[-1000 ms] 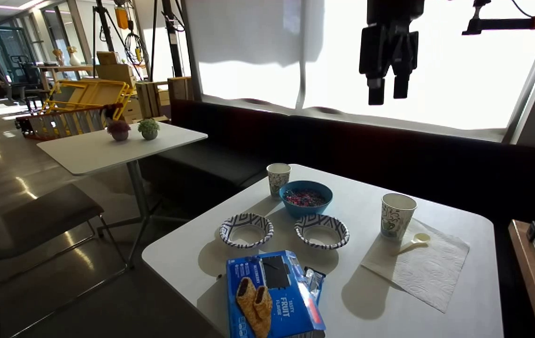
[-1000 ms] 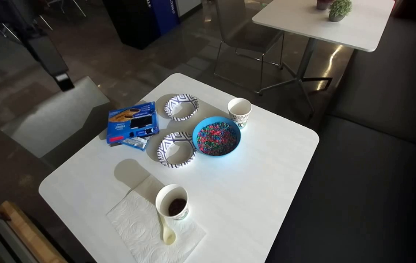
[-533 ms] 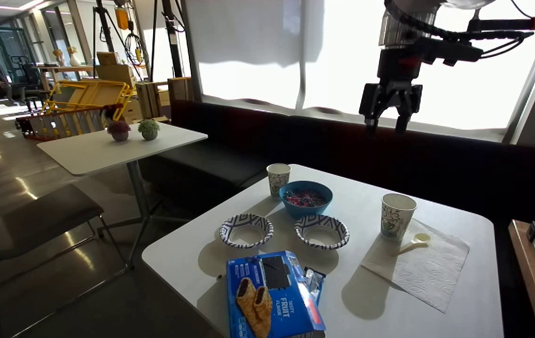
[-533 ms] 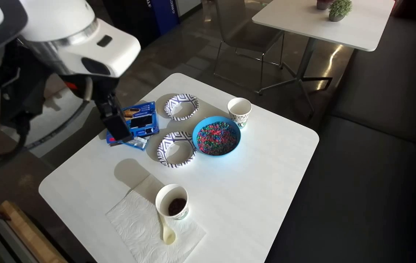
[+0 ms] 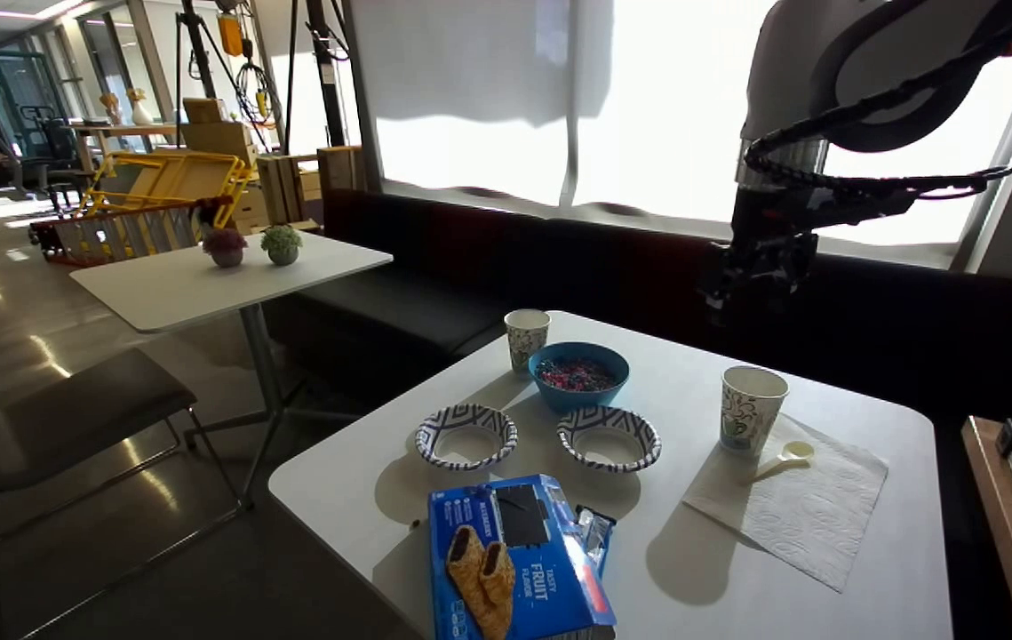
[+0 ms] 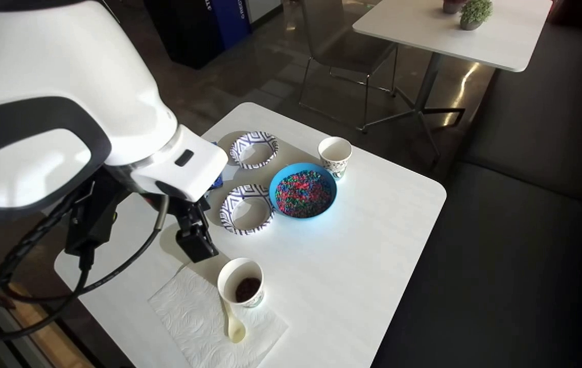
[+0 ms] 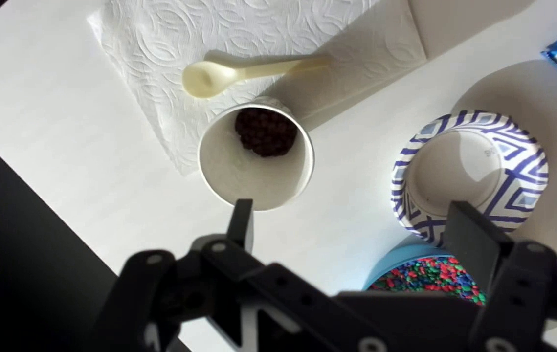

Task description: Put the cup in the bowl

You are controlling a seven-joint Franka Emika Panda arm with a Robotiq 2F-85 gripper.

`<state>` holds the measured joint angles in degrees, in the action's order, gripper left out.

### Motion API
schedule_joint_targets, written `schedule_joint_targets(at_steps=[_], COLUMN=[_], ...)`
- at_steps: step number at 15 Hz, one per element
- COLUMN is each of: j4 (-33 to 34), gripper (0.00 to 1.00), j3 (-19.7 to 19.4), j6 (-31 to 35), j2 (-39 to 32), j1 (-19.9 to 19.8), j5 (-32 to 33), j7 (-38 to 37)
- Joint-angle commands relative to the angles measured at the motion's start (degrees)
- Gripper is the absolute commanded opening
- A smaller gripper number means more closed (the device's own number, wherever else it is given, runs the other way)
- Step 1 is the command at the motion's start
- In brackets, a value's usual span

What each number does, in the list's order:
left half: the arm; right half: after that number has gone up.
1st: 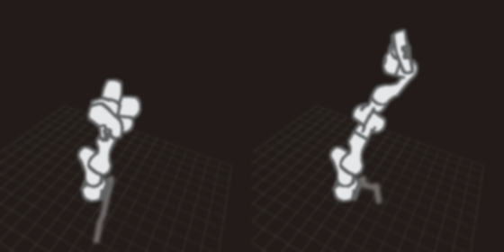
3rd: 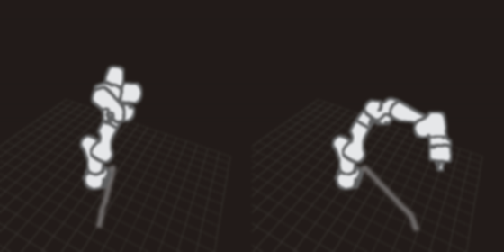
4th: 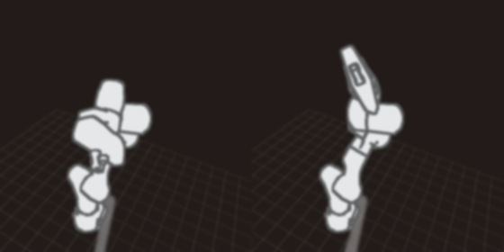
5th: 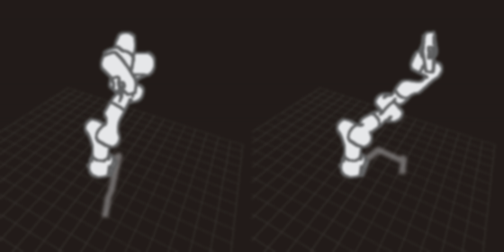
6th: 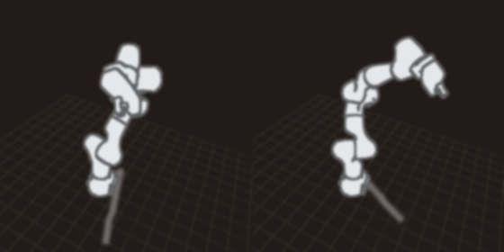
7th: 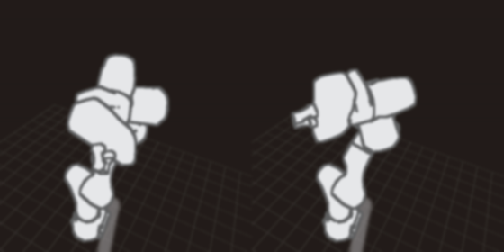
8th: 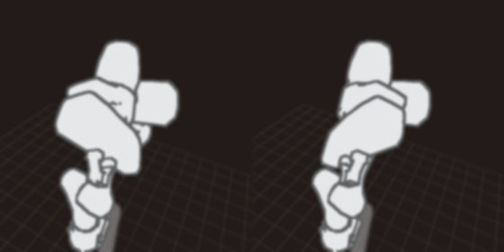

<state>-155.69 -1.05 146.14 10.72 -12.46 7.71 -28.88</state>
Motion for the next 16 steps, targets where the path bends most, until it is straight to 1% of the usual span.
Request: schedule_joint_targets(at_steps=[1, 5, 7, 8, 9, 13, 16], j4=[0.05, 0.05, 1.19, 1.68, 1.94, 3.71, 5.11], gripper=[1.00, 1.00, 1.00, 1.00, 1.00, 1.00, 1.00], j3=[-0.46, -0.29, 1.13, 1.26, 1.38, -0.37, -2.45], j6=[0.07, 0.10, 2.35, 2.24, 2.71, 2.18, 3.32], j2=[-0.34, -0.40, -4.26, -5.84, -7.20, -12.93, -16.89], j1=[0.39, 0.36, -0.33, -0.11, -0.20, 1.28, 2.93], j5=[0.29, 0.38, 3.97, 4.21, 5.88, 10.00, 9.43], j7=[-0.29, -0.49, -5.39, -6.66, -9.03, -16.52, -17.98])
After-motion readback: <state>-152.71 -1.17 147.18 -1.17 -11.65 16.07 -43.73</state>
